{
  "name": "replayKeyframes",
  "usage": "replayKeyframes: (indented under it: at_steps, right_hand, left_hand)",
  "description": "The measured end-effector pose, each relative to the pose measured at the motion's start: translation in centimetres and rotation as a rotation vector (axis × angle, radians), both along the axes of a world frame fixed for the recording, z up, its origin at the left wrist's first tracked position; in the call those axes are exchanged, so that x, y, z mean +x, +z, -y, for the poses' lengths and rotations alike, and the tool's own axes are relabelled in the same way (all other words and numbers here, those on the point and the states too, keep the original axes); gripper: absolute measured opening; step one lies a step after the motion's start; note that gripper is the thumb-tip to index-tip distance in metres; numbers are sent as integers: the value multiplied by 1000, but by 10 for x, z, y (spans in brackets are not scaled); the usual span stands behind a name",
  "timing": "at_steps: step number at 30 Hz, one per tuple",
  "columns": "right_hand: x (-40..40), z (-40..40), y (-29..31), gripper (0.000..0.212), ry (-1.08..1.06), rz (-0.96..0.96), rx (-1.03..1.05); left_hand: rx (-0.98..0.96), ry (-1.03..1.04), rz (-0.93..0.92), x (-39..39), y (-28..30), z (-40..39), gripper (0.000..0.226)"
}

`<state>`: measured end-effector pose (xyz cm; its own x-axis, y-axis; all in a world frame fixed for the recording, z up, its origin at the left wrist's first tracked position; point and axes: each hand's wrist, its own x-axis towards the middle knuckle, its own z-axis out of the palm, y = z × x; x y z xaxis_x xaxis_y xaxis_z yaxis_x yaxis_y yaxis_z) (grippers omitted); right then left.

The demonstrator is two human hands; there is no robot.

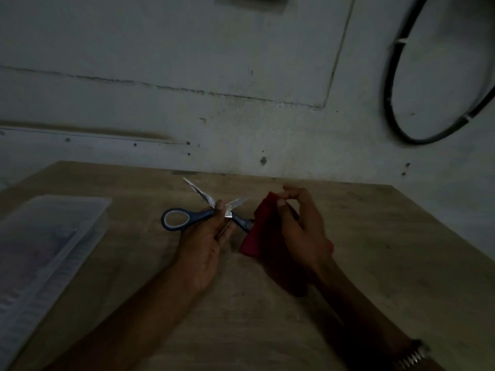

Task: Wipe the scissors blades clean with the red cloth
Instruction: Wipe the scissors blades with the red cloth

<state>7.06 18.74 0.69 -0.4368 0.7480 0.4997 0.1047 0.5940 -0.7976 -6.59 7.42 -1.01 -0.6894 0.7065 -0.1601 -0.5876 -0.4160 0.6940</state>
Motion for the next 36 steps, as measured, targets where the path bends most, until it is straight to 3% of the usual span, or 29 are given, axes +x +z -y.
replayKeyframes:
  at_steps: [4, 9, 12, 15, 22, 25, 27, 36]
  right_hand:
    - [-11, 4, -7, 13, 180, -75, -213]
    - [-8, 6, -1, 7, 46, -172, -53]
    - [-8, 13, 2, 9, -62, -80, 138]
    - [-10, 18, -4, 15, -117, -44, 148]
    - [-12, 19, -9, 36, -46, 65, 154]
    - [-9, 15, -6, 26, -59, -50, 38]
    - [-7, 16, -4, 19, -85, -65, 69]
    - [-13, 27, -10, 25, -109, 111, 346]
  left_hand:
    - [-19, 4, -4, 1, 1, 0, 13]
    - [8, 14, -79, 7, 1, -2, 9]
    - [15, -42, -148, 11, -1, 1, 38]
    - [12, -101, -161, 15, -3, 1, 47]
    - [5, -93, -58, 10, -1, 0, 30]
    - [-1, -95, -56, 11, 0, 0, 23]
    - [2, -109, -68, 12, -1, 0, 18]
    - [16, -155, -60, 12, -2, -1, 40]
